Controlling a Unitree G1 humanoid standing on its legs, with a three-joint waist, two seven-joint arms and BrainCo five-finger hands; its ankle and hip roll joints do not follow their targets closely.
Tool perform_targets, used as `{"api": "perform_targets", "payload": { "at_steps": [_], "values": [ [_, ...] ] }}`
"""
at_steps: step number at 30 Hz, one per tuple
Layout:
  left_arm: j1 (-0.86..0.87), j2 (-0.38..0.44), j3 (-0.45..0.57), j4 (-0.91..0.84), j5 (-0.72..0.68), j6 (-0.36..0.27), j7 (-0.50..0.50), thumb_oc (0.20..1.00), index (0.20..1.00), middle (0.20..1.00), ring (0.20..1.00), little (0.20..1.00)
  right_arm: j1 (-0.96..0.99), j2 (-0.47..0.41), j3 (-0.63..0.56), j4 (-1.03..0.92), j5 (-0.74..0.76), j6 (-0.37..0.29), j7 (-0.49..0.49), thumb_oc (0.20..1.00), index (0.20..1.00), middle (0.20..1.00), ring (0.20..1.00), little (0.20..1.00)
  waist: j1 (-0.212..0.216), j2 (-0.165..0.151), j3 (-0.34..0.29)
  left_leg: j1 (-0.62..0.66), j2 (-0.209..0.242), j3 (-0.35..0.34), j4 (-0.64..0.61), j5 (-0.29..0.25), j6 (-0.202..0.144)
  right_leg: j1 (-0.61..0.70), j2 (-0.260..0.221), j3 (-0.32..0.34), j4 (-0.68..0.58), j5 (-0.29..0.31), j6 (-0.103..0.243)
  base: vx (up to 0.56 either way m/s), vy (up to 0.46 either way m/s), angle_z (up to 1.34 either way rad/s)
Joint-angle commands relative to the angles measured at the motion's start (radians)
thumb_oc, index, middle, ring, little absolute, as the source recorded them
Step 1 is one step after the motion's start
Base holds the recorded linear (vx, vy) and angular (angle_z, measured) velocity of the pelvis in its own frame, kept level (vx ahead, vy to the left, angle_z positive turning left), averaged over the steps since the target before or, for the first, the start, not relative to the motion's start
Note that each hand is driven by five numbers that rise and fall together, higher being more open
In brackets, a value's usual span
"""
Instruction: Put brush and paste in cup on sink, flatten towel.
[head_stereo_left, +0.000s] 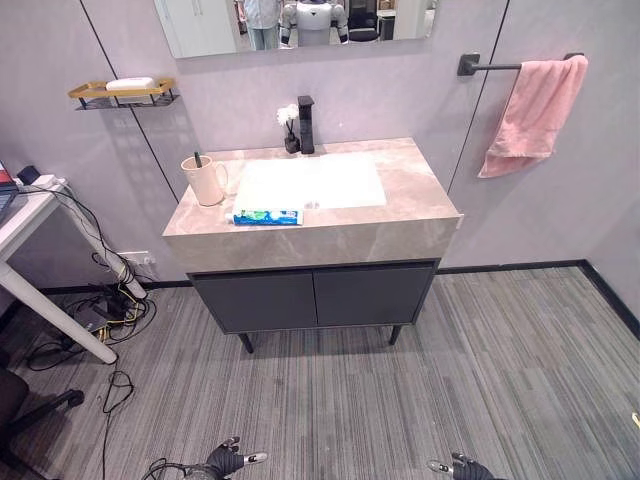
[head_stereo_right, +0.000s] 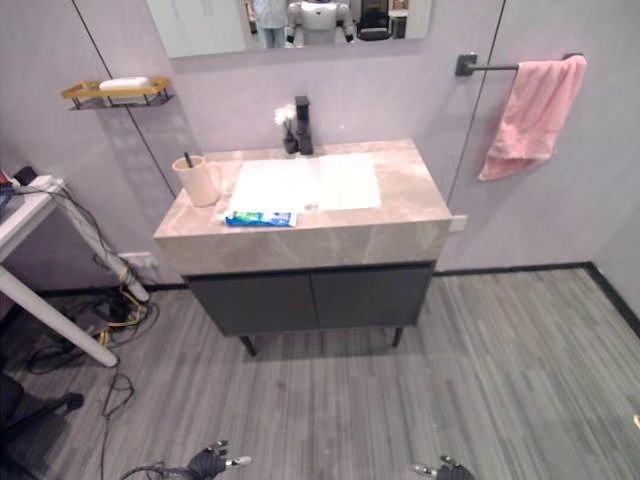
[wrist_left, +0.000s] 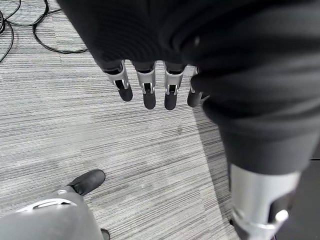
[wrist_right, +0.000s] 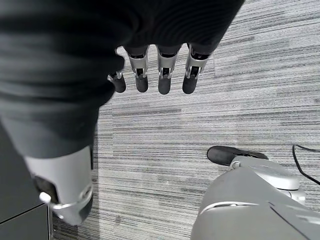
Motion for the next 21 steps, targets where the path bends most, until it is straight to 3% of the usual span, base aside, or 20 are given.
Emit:
{"api": "perform_targets", "payload": {
  "at_steps": [1, 16, 21],
  "values": [
    [-0.051, -0.013, 0.026, 0.04, -0.012, -0.039, 0.0, 1.0, 1.0, 1.0, 1.0, 1.0, -0.054, 0.001, 0.023, 0.05, 0.028, -0.034, 0.003, 1.0, 1.0, 1.0, 1.0, 1.0, -0.009, -0.039, 0.003, 0.08, 0.024, -0.012, -0.063, 0.03, -0.08, 0.033, -0.06, 0.001, -0.136, 0.206, 0.103, 0.0, 0.0, 0.0],
    [-0.042, -0.016, 0.031, 0.056, -0.015, -0.04, 0.008, 1.0, 1.0, 1.0, 1.0, 1.0, -0.049, 0.014, 0.039, 0.03, 0.034, -0.044, 0.004, 1.0, 1.0, 1.0, 1.0, 1.0, -0.008, -0.036, 0.005, 0.085, 0.024, -0.014, -0.063, 0.027, -0.08, 0.037, -0.056, 0.011, -0.144, 0.209, 0.102, 0.0, 0.0, 0.0],
    [-0.043, -0.018, 0.038, 0.06, -0.018, -0.042, 0.015, 1.0, 1.0, 1.0, 1.0, 1.0, -0.039, 0.025, -0.003, 0.033, 0.128, -0.043, 0.02, 1.0, 1.0, 1.0, 1.0, 1.0, -0.012, -0.033, 0.012, 0.086, 0.026, -0.012, -0.063, 0.022, -0.08, 0.03, -0.052, 0.013, -0.138, 0.204, 0.099, 0.0, 0.0, 0.0]
  ]
}}
